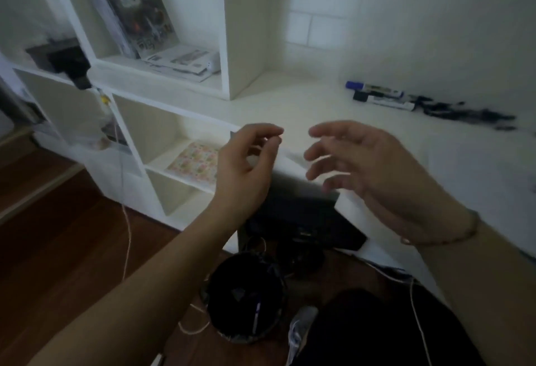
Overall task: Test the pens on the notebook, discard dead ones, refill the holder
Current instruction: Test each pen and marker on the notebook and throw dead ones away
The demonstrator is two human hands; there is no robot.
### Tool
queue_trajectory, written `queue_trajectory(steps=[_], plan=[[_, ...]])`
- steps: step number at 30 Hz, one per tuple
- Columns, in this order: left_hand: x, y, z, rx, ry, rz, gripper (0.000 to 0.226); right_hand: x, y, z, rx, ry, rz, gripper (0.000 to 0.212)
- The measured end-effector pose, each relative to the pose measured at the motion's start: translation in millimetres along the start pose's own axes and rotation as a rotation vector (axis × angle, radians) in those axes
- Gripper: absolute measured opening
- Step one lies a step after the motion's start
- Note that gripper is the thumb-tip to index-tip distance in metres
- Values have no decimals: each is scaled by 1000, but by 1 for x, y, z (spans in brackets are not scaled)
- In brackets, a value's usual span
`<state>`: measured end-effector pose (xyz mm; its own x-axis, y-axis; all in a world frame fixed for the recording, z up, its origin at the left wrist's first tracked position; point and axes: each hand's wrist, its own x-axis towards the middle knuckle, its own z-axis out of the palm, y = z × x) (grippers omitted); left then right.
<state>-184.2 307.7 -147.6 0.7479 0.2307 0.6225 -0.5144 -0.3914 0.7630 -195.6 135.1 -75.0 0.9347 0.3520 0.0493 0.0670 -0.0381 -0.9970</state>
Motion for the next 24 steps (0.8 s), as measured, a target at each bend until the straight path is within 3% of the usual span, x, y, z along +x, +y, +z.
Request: queue_trajectory(steps=[3,7,11,14,24], plan=[[32,45,43,-89,-70,170,14,-4,-45,-53,-28,120,-142,17],[69,65,113,-114,-297,164,10,-18,-62,-141,-379,315,-254,16],[103,52,192,130,-593,51,7,-27,-40,-243,-669,536,-103,19],[119,43,251,357,-747,94,24,-19,-7,-307,-920,644,31,13],[122,80,350,412,-927,119,37,51,50,-397,-1257,510,339,43]])
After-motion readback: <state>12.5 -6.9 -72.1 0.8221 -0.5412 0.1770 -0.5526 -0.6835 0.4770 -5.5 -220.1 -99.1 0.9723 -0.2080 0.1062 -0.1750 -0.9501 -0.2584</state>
